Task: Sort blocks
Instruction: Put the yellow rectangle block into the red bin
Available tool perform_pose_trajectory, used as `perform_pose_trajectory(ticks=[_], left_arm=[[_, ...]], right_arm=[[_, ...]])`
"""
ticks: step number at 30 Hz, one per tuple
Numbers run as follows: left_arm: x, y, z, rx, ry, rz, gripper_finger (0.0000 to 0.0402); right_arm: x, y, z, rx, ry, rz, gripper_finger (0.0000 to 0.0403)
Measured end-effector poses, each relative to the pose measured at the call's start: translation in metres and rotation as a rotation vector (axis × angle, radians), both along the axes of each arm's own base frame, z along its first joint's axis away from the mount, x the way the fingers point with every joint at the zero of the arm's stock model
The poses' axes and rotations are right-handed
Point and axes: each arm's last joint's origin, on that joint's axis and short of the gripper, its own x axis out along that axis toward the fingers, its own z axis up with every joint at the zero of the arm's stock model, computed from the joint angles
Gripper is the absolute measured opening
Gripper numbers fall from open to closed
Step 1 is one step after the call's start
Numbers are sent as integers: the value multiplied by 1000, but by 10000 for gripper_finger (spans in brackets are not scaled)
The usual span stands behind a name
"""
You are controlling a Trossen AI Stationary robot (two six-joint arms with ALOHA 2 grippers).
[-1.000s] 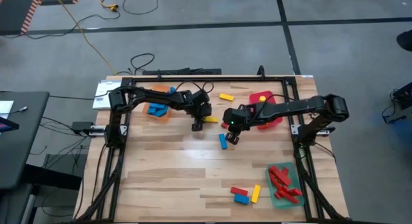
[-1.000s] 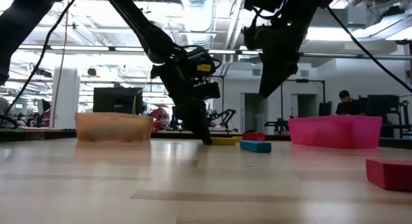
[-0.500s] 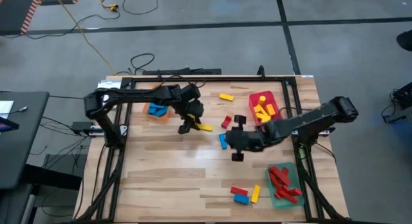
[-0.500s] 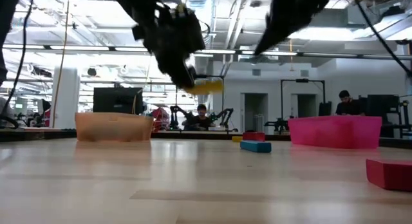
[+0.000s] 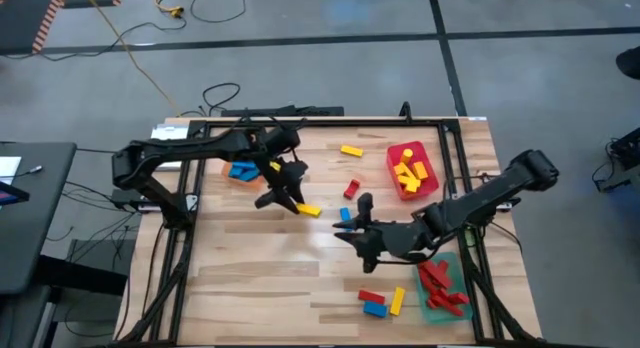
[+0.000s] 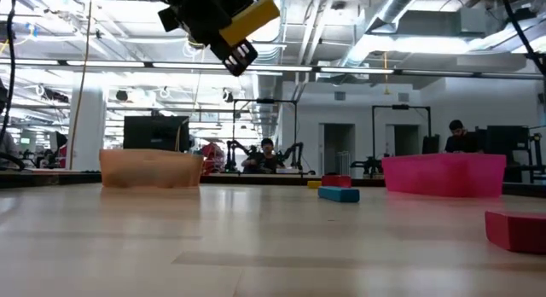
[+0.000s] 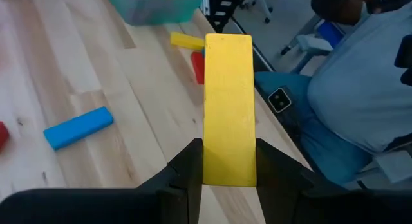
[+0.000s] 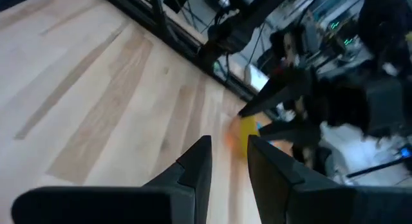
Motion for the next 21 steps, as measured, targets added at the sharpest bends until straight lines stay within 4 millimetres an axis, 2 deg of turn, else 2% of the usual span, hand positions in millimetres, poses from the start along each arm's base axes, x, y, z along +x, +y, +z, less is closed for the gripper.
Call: perform_pose_trajectory(ticks=[5,15,21], left_arm=[[1,-5,0,-2,1,-17,102],[2,-6,2,-12,-27,-36,102],[5,-9,3,-10,-48,-45,102]], right_arm=[[12,-5,-4,-37,-21,-10,132],[26,-14,-8,11,-53,27,215],[34,-19,-13,18,-56,6,223]])
